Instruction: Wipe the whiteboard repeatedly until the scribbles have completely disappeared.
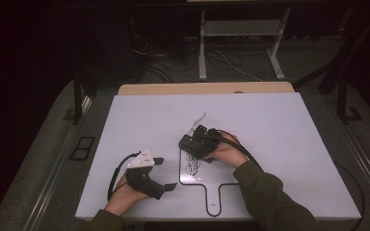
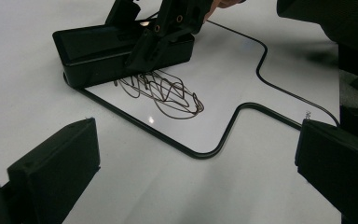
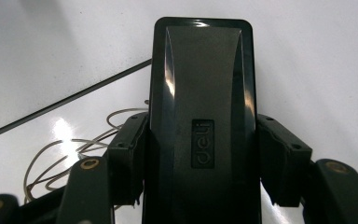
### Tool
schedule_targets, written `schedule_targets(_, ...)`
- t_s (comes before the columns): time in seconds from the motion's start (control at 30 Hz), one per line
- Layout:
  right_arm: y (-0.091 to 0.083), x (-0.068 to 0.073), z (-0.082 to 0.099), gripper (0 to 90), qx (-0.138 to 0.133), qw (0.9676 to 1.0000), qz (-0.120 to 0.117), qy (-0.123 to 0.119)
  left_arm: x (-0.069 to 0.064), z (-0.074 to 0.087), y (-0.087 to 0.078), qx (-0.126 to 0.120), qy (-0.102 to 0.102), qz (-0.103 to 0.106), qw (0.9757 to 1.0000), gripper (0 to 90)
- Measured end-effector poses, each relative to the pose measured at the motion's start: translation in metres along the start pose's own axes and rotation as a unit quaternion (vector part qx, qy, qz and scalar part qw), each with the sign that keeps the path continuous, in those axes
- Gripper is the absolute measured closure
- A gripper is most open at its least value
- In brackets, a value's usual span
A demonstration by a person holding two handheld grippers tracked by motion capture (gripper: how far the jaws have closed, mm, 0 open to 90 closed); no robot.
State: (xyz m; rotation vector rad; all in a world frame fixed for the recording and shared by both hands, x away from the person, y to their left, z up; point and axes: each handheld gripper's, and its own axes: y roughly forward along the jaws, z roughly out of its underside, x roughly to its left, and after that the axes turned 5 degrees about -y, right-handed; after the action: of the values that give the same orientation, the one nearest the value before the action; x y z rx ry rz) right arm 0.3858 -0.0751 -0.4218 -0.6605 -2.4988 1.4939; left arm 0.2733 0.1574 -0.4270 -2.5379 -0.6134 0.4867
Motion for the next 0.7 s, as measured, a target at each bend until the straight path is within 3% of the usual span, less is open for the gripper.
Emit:
schedule_targets(0.13,0.0,-0.004,0.001,38.9,0.002,1.0,0.01,0.0,0.0,0.0,0.0,0.0,0.0,0.0,1.0,0.0)
schedule_targets(0.43,0.0,-0.021,0.006,38.9,0.001,0.9994,0.02,0.026,0.0,0.0,0.0,0.0,-0.001,0.001,1.0,0.0)
schedule_targets(0.7,0.002,-0.013,-0.002,38.9,0.006,0.9996,0.024,0.01,0.0,0.0,0.001,0.0,-0.001,0.001,1.0,0.0)
